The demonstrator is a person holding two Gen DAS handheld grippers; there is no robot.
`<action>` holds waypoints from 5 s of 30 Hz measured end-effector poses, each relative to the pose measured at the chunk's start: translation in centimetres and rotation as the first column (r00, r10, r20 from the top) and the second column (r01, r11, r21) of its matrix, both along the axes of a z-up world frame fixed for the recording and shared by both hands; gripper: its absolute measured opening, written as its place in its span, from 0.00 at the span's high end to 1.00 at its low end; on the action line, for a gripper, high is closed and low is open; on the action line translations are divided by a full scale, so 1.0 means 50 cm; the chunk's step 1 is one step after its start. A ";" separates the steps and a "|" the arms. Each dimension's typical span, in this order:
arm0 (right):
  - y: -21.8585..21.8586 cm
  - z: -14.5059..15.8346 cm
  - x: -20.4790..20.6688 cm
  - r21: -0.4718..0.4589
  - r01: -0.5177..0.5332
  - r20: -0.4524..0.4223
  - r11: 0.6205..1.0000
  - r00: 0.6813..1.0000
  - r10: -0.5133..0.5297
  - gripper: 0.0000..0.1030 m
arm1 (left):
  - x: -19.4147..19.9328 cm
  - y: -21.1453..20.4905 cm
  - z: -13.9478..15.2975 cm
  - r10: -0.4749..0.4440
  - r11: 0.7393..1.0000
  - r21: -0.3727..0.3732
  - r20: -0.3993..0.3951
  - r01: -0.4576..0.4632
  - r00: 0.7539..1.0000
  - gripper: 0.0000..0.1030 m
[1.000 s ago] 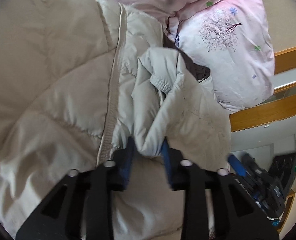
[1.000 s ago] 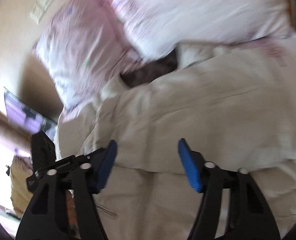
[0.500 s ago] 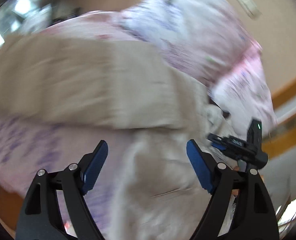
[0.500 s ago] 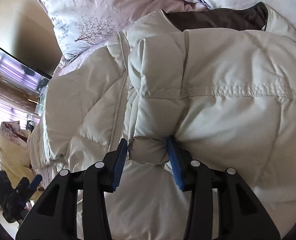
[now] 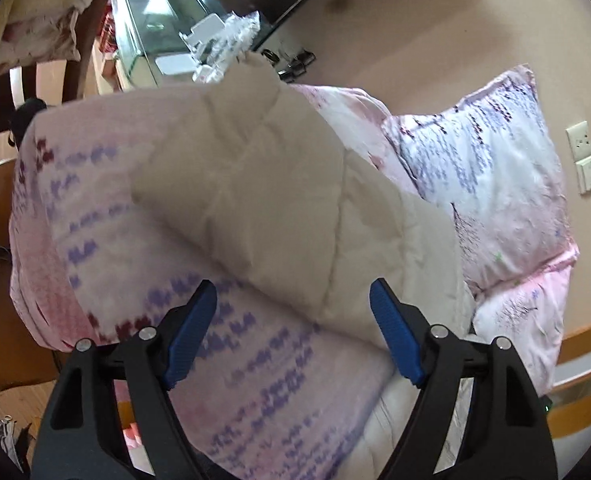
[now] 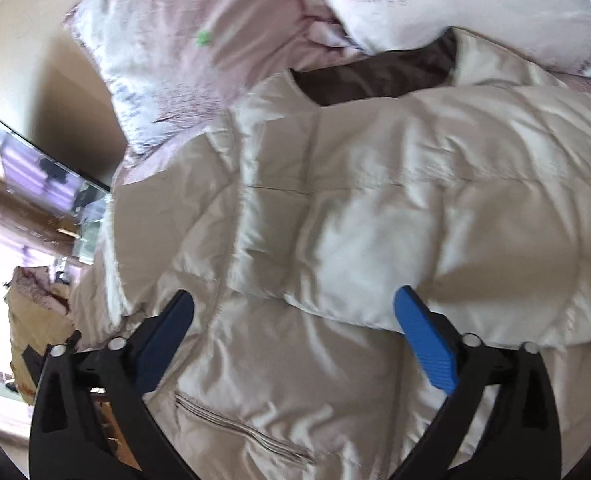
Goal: Fold large clothes
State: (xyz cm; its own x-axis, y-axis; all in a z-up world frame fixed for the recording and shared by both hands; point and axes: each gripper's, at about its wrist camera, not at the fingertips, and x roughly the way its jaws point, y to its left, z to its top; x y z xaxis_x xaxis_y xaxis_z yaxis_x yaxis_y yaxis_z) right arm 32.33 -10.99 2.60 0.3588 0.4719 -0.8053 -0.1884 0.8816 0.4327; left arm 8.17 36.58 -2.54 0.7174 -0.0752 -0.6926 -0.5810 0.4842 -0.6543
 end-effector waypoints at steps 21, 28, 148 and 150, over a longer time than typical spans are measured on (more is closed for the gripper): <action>-0.118 0.044 -0.037 0.056 0.047 0.152 0.997 0.987 -0.055 0.01 | 0.106 -0.046 0.240 -0.117 0.977 0.203 0.232 0.070 0.966 0.94; -0.177 0.045 -0.032 0.107 0.097 0.135 0.990 0.985 -0.111 0.01 | 0.197 -0.242 0.365 -0.411 0.898 0.315 0.349 0.308 0.842 0.94; -0.664 -0.156 -0.437 0.348 0.270 -0.185 0.898 0.959 -0.216 0.32 | -0.022 -0.321 0.037 -0.790 0.607 0.086 -0.041 0.790 0.612 0.13; -0.658 -0.158 -0.439 0.368 0.254 -0.182 0.894 0.963 -0.199 0.33 | -0.024 -0.329 0.032 -0.791 0.608 0.071 -0.037 0.791 0.611 0.19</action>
State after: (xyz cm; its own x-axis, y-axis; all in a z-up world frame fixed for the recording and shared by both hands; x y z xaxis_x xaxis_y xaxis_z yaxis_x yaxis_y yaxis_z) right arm 10.35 -43.88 -5.30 0.3935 0.6735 -0.6257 0.0810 0.6526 0.7534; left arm 6.96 20.15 -0.96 0.4022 -0.5629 -0.7221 0.0503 0.8011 -0.5964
